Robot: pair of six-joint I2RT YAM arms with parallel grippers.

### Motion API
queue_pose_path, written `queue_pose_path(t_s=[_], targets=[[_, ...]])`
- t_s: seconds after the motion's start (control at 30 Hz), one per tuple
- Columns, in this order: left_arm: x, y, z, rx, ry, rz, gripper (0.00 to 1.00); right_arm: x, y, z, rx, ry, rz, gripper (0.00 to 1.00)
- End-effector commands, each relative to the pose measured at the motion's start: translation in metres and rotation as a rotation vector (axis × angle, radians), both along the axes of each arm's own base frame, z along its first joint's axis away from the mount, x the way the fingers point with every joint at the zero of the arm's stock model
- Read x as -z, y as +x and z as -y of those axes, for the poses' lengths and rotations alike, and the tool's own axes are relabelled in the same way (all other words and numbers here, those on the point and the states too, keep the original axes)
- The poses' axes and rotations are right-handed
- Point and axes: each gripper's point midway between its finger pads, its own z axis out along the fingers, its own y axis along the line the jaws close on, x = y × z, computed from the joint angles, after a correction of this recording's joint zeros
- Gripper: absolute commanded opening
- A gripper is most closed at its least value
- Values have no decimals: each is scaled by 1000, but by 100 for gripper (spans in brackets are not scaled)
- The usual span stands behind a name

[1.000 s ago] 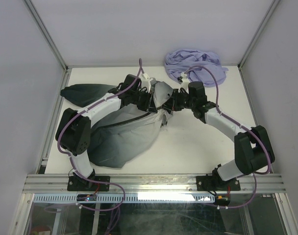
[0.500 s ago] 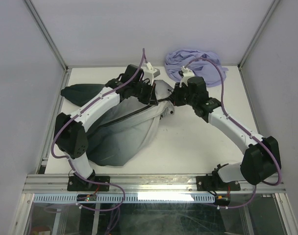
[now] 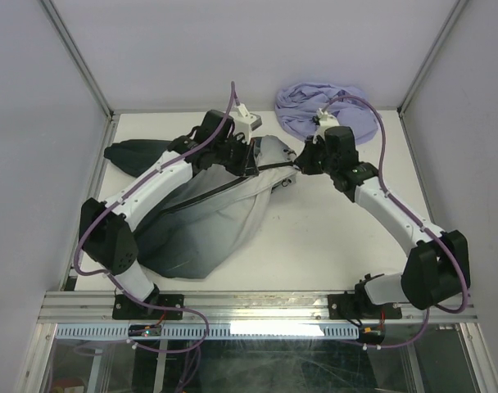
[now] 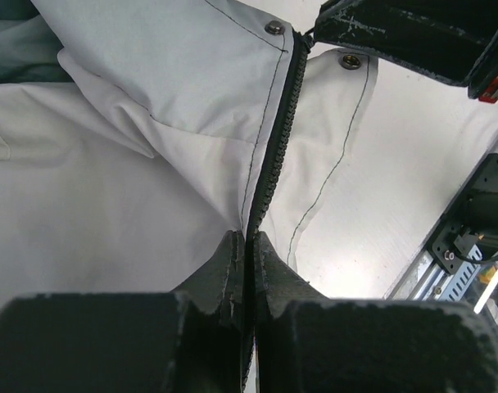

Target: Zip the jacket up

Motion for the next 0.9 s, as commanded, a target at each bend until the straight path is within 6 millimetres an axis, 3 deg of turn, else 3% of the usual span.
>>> queue_pose_path(t_s=[0.0, 0.13, 0.23, 0.37, 0.5, 0.57, 0.73, 0.87], targets=[[-27, -18, -38, -31, 41, 65, 0, -4, 16, 102, 268, -205, 67, 0], [-29, -28, -20, 10, -40, 45, 0, -36, 7, 93, 201, -108, 160, 0], [-52, -31, 2, 32, -109, 90, 4, -59, -3, 101, 210, -89, 210, 0], [-94, -22, 7, -23, -207, 163, 34, -84, -19, 126, 288, -116, 265, 0], [-125, -7, -24, -190, -238, 256, 58, -100, -38, 142, 341, -143, 307, 1], [-127, 1, -50, -295, -248, 262, 70, -105, -47, 149, 370, -150, 323, 11], [-116, 7, -121, -549, -234, 269, 93, -112, -67, 165, 439, -160, 351, 56], [-120, -9, -162, -686, -215, 322, 99, -125, -82, 175, 485, -166, 392, 90]])
